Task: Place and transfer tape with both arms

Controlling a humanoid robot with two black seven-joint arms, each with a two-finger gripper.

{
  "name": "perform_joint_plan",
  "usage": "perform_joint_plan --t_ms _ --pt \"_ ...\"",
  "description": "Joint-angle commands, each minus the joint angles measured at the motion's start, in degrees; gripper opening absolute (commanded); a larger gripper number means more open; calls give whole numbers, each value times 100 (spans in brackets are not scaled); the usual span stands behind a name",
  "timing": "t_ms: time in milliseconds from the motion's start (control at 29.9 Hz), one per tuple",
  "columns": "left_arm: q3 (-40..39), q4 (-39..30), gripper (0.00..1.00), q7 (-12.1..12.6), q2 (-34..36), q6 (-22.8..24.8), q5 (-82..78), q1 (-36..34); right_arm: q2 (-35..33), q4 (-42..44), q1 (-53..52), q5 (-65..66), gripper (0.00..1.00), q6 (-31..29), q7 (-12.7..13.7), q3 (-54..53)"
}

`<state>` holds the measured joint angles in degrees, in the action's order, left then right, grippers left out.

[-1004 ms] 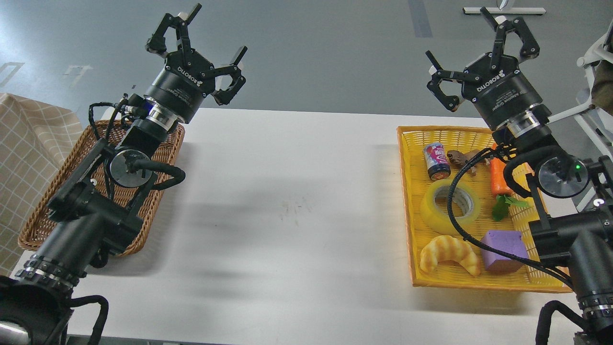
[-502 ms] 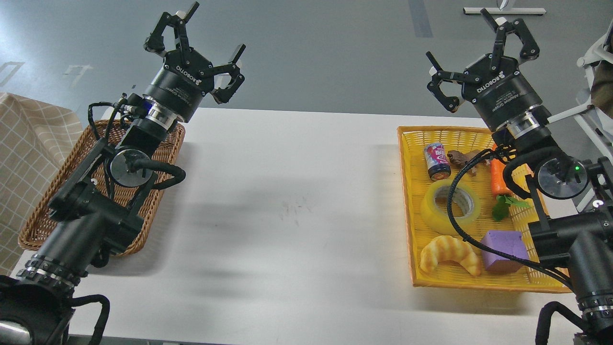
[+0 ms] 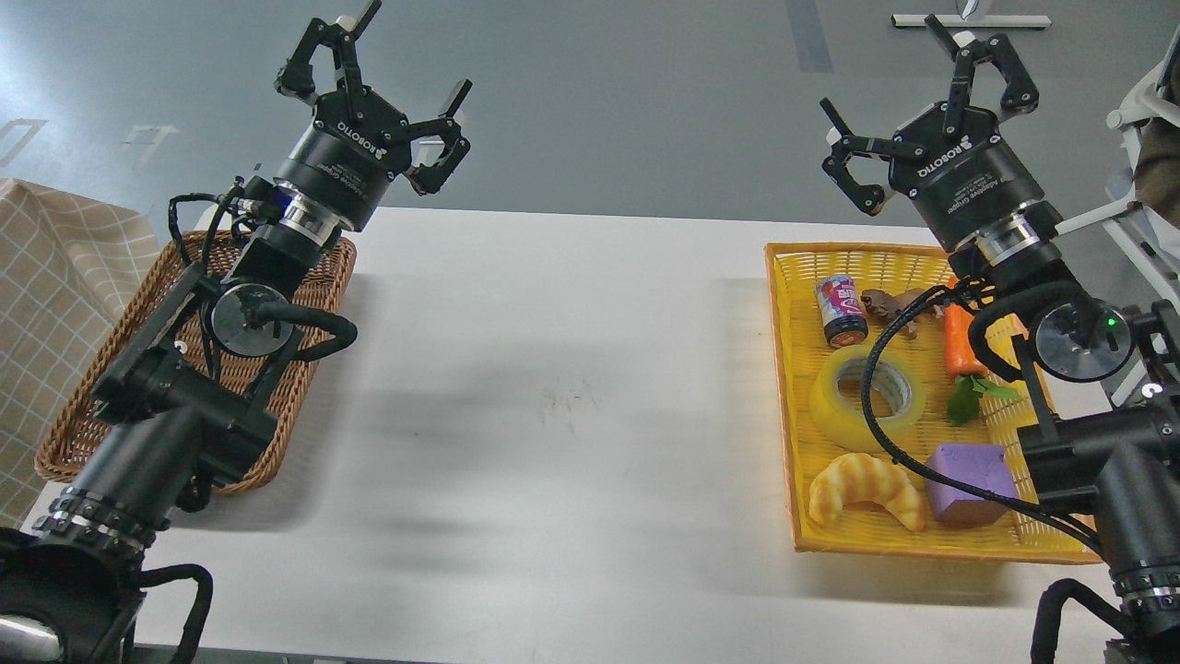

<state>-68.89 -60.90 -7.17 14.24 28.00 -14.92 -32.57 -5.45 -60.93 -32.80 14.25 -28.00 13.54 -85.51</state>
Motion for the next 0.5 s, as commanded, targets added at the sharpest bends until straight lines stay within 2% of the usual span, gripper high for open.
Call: perform_joint_plan --t_ms 0,468 --pt "-1 0 98 -21 -18 0 24 6 0 2 11 8 100 0 -9 8" --pt "7 0 98 -13 -18 0 51 49 -9 -24 20 43 100 0 -9 17"
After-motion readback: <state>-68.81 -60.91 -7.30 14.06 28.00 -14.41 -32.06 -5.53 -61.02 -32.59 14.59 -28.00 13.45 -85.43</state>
